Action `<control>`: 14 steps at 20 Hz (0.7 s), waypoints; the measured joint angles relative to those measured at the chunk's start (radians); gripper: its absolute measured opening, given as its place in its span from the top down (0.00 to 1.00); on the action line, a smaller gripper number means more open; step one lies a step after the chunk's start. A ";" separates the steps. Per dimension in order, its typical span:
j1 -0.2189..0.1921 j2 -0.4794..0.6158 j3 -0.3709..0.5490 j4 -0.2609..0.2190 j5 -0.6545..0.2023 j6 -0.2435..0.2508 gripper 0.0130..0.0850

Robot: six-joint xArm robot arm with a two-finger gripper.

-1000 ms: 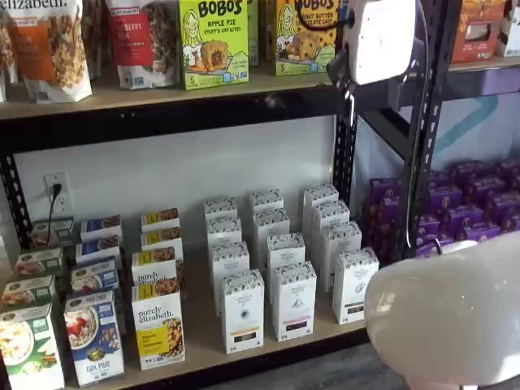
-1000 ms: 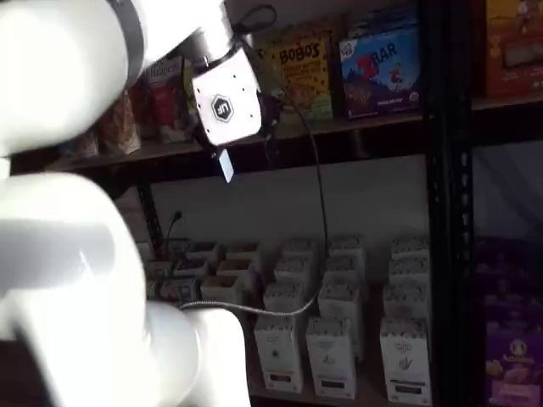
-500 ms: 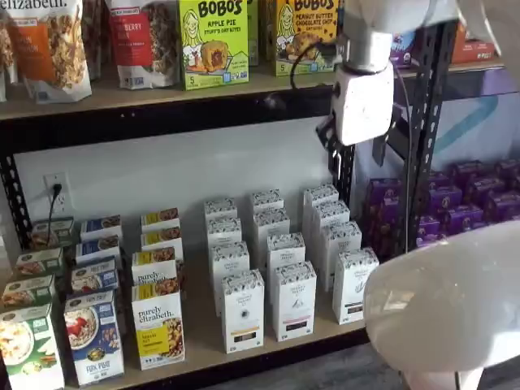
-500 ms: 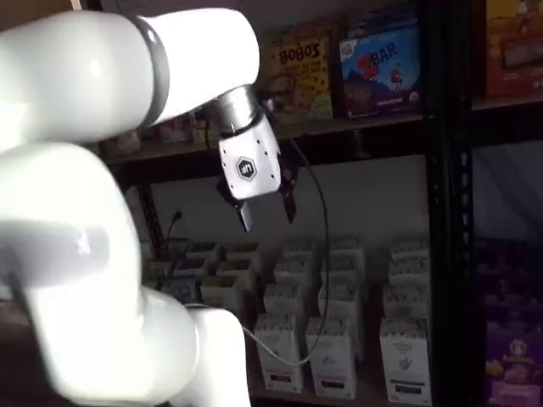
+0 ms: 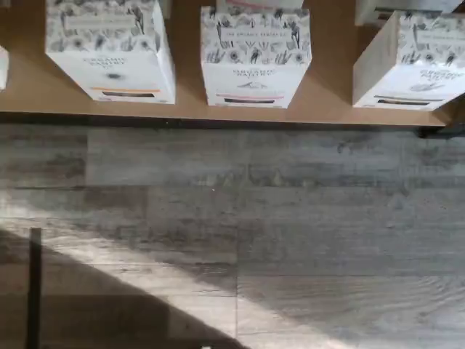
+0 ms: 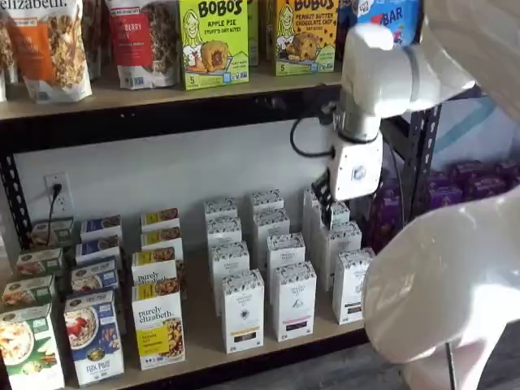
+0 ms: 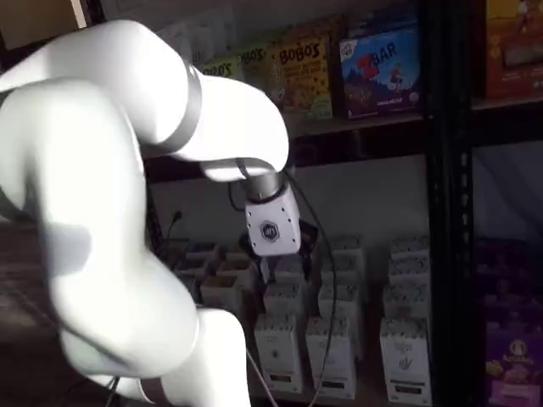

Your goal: Pick up the white box with a green strip in the middle, on the bottom shelf, the sixth box from the left

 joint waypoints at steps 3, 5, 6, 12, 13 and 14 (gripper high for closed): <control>-0.019 0.099 0.035 -0.003 -0.135 -0.013 0.00; -0.029 0.170 0.035 -0.014 -0.190 -0.013 0.00; -0.033 0.204 0.032 -0.022 -0.212 -0.010 0.00; -0.054 0.417 0.018 -0.075 -0.429 0.022 0.00; -0.056 0.453 0.017 -0.059 -0.479 0.007 0.00; -0.056 0.491 0.008 -0.033 -0.514 -0.016 0.00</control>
